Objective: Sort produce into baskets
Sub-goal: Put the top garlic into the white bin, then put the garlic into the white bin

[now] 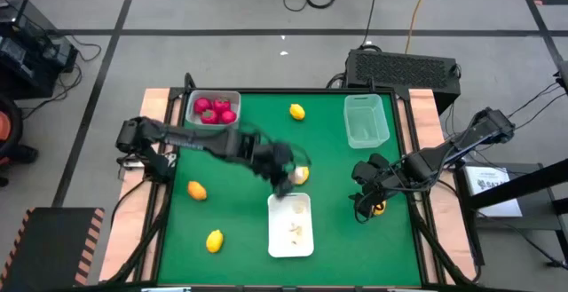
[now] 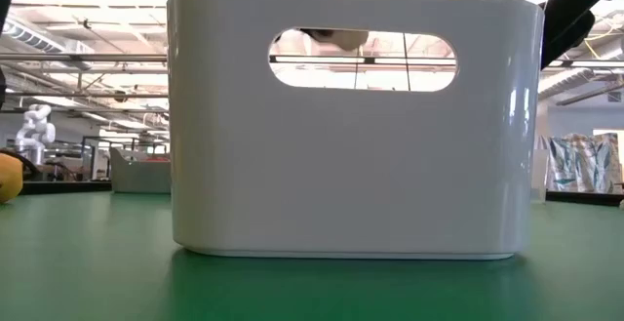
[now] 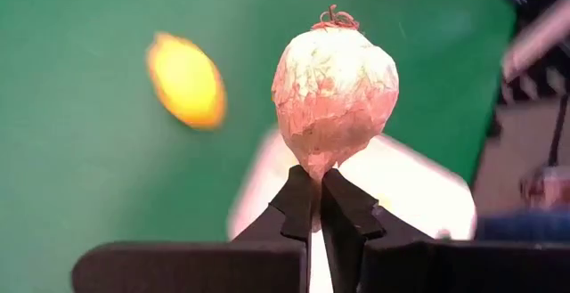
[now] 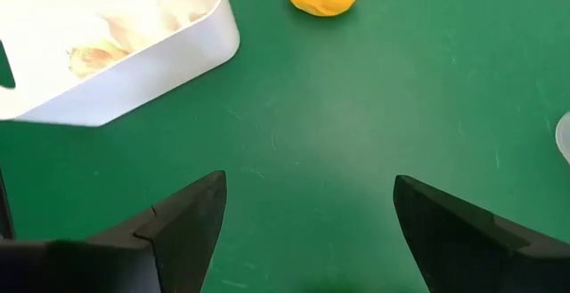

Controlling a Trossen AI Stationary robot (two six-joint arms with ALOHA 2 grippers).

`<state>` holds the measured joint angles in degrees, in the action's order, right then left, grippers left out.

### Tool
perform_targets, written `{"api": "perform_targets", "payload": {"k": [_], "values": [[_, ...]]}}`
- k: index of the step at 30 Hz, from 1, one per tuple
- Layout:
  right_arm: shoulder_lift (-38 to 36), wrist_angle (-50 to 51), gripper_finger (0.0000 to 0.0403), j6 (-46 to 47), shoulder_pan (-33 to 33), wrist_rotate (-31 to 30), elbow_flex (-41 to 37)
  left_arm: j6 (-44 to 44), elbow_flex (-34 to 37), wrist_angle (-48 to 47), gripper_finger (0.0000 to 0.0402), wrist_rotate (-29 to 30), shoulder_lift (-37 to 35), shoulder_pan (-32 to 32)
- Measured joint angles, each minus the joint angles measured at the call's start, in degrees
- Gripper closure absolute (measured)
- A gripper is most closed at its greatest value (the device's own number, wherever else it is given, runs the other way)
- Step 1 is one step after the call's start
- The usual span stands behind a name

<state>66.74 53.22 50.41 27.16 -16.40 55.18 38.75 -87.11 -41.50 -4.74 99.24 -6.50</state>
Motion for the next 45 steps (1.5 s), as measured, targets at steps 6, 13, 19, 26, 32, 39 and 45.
{"api": "perform_targets", "payload": {"k": [6, 13, 19, 26, 32, 39, 45], "values": [[0.0, -2.4, 0.0090, -4.0, 0.0, 0.0, 0.0, 2.7, 0.1, 0.0, 0.0386, 1.8, 2.5, -10.5], [0.0, -7.2, 0.0090, -4.6, 0.0, 3.0, 0.0, 4.9, 0.1, 0.7, 0.0386, 4.6, 7.2, -15.1], [0.0, -11.1, 0.0090, 1.0, 0.0, 4.2, 0.0, 4.8, 0.1, 0.3, 0.0385, 4.4, 9.1, -14.4], [0.0, -13.2, 0.0090, 8.5, 1.3, 4.5, 0.0, -4.4, 0.1, -0.8, 0.0337, 3.8, 8.9, -14.5], [0.0, -13.2, 0.0090, 13.8, 4.1, 4.2, 0.0, -10.2, 0.1, -3.1, 0.0269, 3.7, 8.6, -13.8], [0.0, -10.5, 0.0090, 19.8, 5.2, 0.5, 0.0, -12.7, -0.9, -10.6, 0.0233, 2.6, 7.4, -11.8], [0.0, 7.1, 0.0090, 42.0, 5.2, -0.2, 0.0, -15.6, -5.9, -21.9, 0.0231, 4.4, 4.7, -8.2]]}}
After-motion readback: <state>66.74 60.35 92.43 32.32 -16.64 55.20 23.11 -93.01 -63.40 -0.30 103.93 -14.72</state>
